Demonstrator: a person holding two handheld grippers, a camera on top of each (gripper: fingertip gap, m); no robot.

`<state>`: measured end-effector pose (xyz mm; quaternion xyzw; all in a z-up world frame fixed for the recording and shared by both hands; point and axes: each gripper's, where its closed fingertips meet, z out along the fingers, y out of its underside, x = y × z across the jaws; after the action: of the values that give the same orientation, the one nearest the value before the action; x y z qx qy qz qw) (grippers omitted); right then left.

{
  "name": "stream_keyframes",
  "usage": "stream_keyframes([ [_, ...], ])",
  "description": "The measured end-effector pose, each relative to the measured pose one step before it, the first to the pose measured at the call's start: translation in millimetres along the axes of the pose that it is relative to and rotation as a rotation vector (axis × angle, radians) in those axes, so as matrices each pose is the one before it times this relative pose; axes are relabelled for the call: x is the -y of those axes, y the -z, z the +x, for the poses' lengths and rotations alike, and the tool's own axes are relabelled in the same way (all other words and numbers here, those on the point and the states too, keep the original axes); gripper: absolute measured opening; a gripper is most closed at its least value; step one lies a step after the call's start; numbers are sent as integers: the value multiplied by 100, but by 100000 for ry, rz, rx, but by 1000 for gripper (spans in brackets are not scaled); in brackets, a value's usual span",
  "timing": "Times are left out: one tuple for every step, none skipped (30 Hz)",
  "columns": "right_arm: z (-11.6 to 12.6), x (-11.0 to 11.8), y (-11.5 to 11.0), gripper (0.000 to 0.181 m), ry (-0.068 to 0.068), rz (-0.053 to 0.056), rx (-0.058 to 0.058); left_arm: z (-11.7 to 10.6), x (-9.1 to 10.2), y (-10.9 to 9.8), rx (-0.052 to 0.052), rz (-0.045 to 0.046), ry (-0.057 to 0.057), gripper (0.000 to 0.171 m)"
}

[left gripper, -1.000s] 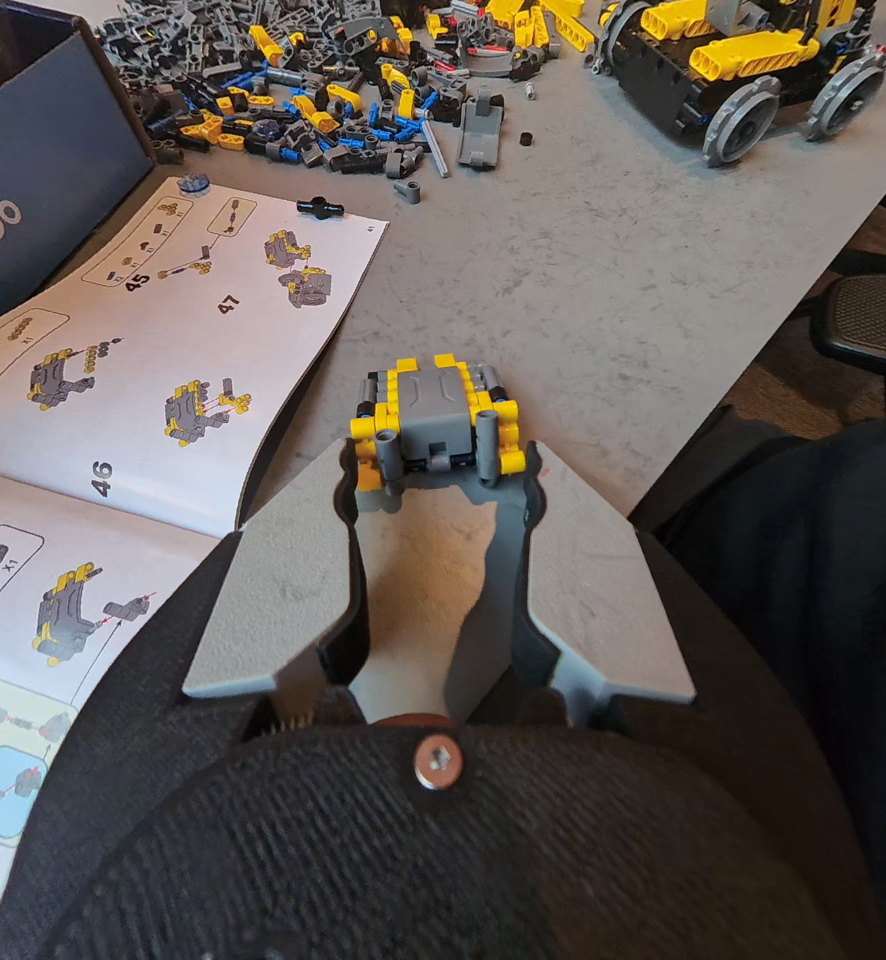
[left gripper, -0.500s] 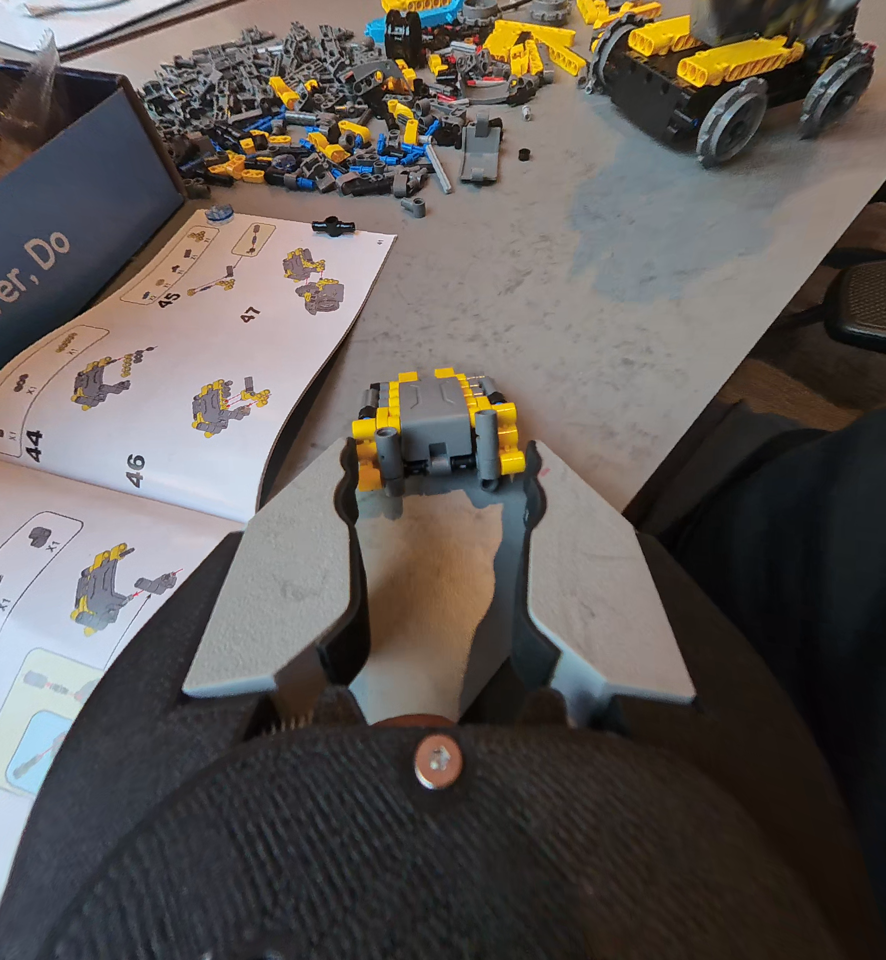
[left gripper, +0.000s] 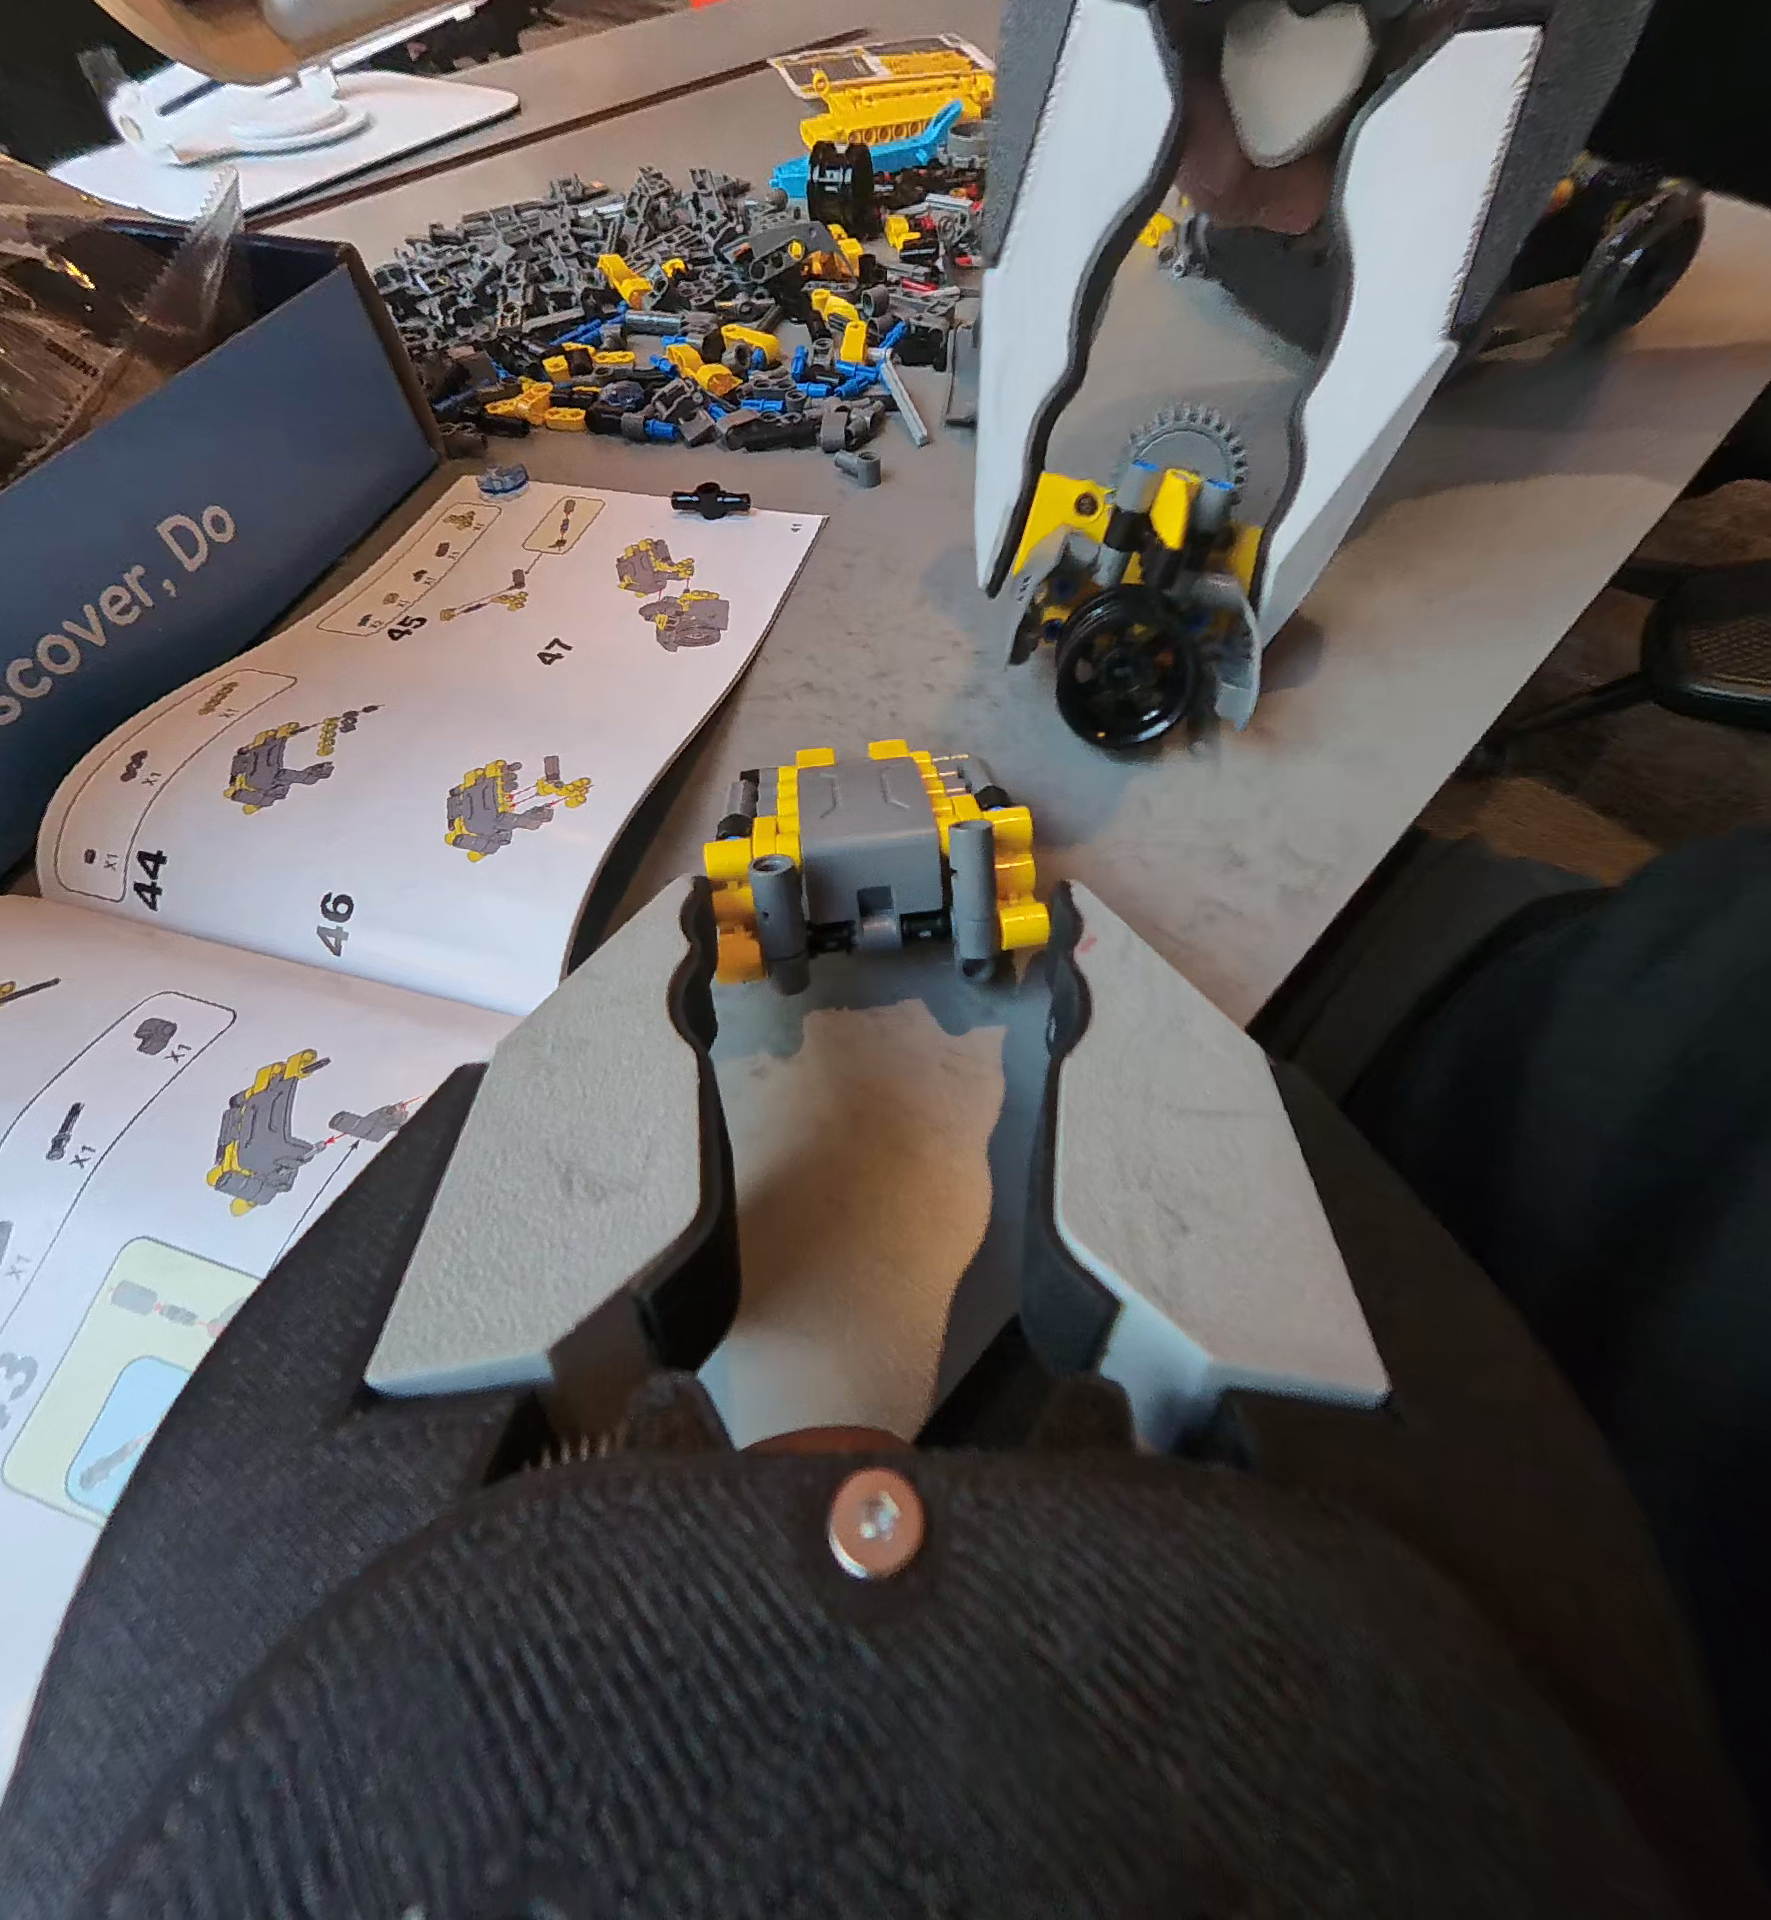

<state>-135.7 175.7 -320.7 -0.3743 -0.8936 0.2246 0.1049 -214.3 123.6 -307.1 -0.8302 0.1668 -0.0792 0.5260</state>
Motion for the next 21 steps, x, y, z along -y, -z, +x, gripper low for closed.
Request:
stream_keyframes([
  [-46, 296, -151, 61, -100, 1534, 725, 72, -29, -9, -40, -55, -743, 61],
  [-46, 205, -115, 61, -359, 1316, 752, 47, -23, -12, 34, -110, -579, 61],
  [-36, 136, -65, 61, -425, 1140, 556, 35, -1, -1, 47, 49, -363, 61],
  [-30, 86, 3, 62, -448, 1279, 206, 25, 0, -4, 27, 60, -231, 61],
  [-77, 76, 75, 63, -640, 1571, 97, 18, -3, 0, 11, 56, -232, 61],
  [-56, 47, 149, 64, -1064, 1787, -246, 12, -6, 16, 31, 99, -246, 61],
  [29, 20, 214, 66, -1425, 1946, -988, 11, -4, 5, 95, 165, -280, 61],
  [115, 0, 290, 68, -1615, 2056, -1670, 14, -5, 10, 137, 168, -338, 61],
  [149, -9, 368, 68, -1790, 2340, -1964, 26, -10, 6, 21, 101, -342, 61],
  [84, 87, 429, 69, -2001, 3043, -1740, 32, 6, -1, 8, 104, -358, 61],
  [-9, 237, 473, 69, -2092, 4054, -1124, 35, 8, -18, -23, 161, -333, 61],
  [-113, 322, 452, 69, -2008, 4706, -496, 43, 3, -20, -118, 2, -287, 61],
  [-83, 226, 384, 68, -1868, 4101, -474, 20, -16, -15, -21, -143, -240, 62],
  [54, 26, 304, 68, -1739, 2718, -1085, 15, 12, 1, 54, 90, -177, 61],
  [160, -77, 249, 68, -1666, 1874, -1537, 2, 9, 13, 75, 234, -51, 61],
  [161, 18, 236, 68, -1564, 2102, -1586, -13, 16, 19, 153, 221, -99, 61],
  [134, 187, 259, 68, -1353, 2805, -1526, -12, 26, 12, 168, 269, -176, 61],
  [100, 306, 289, 68, -929, 3390, -1578, -4, 31, 23, 212, 358, -88, 61],
  [74, 338, 279, 68, -504, 3308, -1554, -28, 49, 31, 208, 489, 106, 61],
  [22, 260, 260, 69, -307, 2550, -1333, -27, 62, 37, 79, 652, 215, 61],
  [-74, 137, 198, 70, -183, 1474, -722, -36, 63, 36, -7, 678, 366, 61],
])
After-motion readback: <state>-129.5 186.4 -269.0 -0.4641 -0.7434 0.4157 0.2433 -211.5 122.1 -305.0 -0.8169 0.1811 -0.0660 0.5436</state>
